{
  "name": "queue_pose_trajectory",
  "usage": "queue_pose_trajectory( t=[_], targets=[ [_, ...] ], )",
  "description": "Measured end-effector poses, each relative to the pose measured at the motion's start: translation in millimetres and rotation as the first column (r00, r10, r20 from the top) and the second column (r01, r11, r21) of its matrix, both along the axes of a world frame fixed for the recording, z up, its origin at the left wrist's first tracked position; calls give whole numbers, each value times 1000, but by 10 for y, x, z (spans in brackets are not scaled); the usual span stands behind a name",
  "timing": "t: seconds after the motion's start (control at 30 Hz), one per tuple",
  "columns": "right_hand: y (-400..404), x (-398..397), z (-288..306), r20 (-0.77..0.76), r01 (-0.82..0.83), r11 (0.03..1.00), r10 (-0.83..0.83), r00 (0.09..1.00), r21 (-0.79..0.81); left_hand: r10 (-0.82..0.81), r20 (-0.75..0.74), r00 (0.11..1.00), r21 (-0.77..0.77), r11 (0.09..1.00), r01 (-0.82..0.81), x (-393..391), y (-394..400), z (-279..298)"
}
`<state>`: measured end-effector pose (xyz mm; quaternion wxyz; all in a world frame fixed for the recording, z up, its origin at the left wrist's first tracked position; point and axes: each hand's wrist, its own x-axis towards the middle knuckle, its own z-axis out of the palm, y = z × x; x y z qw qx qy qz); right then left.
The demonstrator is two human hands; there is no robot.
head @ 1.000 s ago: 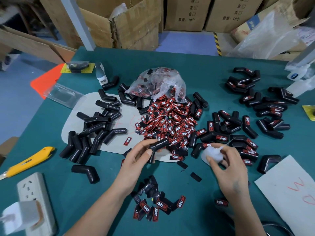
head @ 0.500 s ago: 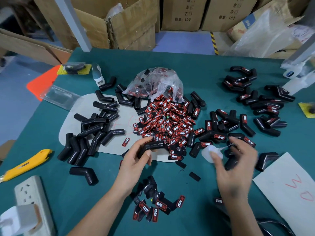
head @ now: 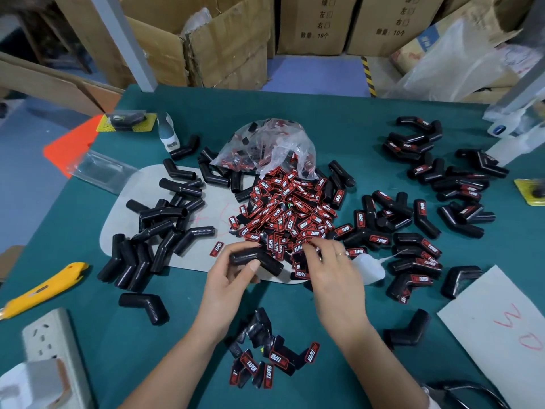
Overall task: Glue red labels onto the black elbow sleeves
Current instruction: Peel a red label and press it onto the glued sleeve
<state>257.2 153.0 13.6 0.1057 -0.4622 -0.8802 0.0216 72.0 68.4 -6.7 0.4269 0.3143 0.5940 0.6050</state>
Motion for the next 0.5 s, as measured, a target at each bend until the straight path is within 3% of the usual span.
queue_pose_trajectory(
  t=[0.1, 0.27, 0.4, 0.5],
  targets=[
    [60, -56, 78, 101, 43, 999, -42, 994, -11, -33, 115, 993, 47, 999, 27, -2, -3, -37],
    [96, -16, 30, 17, 30, 995, -32, 999, 97, -86, 221, 971, 87, 994, 69, 9, 0, -69],
    [43, -39, -129, -250, 16, 999, -4, 968, 43, -83, 239, 967, 91, 994, 63, 13, 5, -76],
    [62, -43, -185, -188, 13, 1000, -8, 982, 27, -80, 230, 970, 90, 994, 60, 9, 7, -71]
  ],
)
